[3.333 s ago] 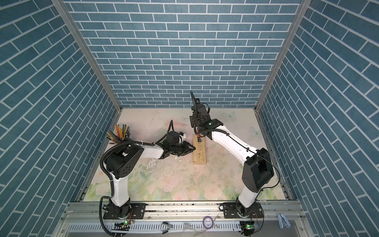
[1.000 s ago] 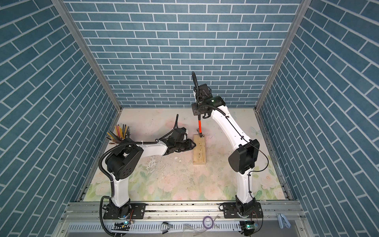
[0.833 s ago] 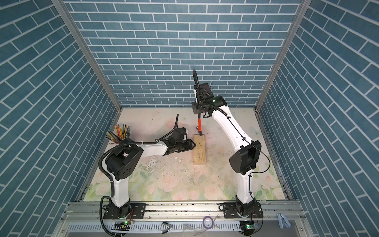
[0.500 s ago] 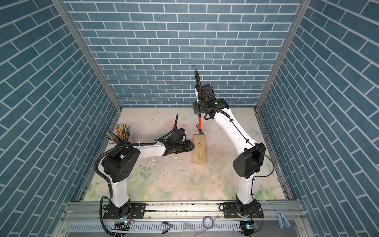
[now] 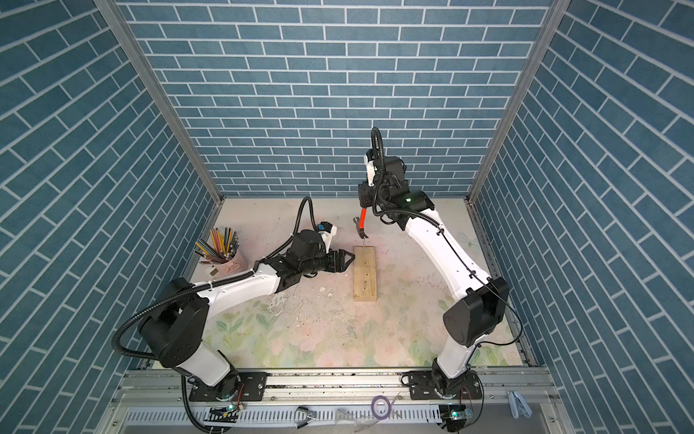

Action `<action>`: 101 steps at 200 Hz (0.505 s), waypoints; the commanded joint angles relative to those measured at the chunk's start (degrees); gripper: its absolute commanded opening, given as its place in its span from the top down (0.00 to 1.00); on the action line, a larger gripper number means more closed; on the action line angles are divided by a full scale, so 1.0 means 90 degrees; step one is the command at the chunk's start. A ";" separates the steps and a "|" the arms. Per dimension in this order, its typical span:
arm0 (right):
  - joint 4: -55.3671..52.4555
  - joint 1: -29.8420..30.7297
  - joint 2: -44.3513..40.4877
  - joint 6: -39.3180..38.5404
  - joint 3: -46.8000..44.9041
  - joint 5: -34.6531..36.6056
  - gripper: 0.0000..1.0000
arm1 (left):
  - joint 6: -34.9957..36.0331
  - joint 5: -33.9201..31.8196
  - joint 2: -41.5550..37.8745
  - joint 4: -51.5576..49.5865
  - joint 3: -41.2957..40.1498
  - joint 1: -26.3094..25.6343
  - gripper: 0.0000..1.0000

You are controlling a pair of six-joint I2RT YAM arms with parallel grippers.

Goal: Use a claw hammer to pull out a nail
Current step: Pick up the nail with the hammer.

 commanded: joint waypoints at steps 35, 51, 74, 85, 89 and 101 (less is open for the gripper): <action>0.0553 -0.0029 -0.0555 0.0384 0.0307 -0.0721 1.00 | 0.1420 0.0219 -0.0028 0.0400 0.0349 -0.0054 0.23; 0.0512 -0.0034 -0.0631 0.0422 0.0354 -0.0901 1.00 | 0.1635 0.0340 0.0066 0.0393 0.0489 -0.0049 0.23; 0.0455 -0.0030 -0.0688 0.0462 0.0469 -0.1090 1.00 | 0.1830 0.0447 0.0189 0.0357 0.0674 -0.0047 0.23; 0.0442 -0.0030 -0.0710 0.0432 0.0498 -0.1083 1.00 | 0.1852 0.0476 0.0211 0.0440 0.0689 -0.0046 0.23; 0.0451 -0.0029 -0.0722 0.0425 0.0483 -0.1055 1.00 | 0.1852 0.0475 0.0220 0.0481 0.0684 -0.0047 0.23; 0.0477 -0.0032 -0.0758 0.0413 0.0478 -0.0963 1.00 | 0.1842 0.0515 0.0274 0.0556 0.0701 -0.0040 0.23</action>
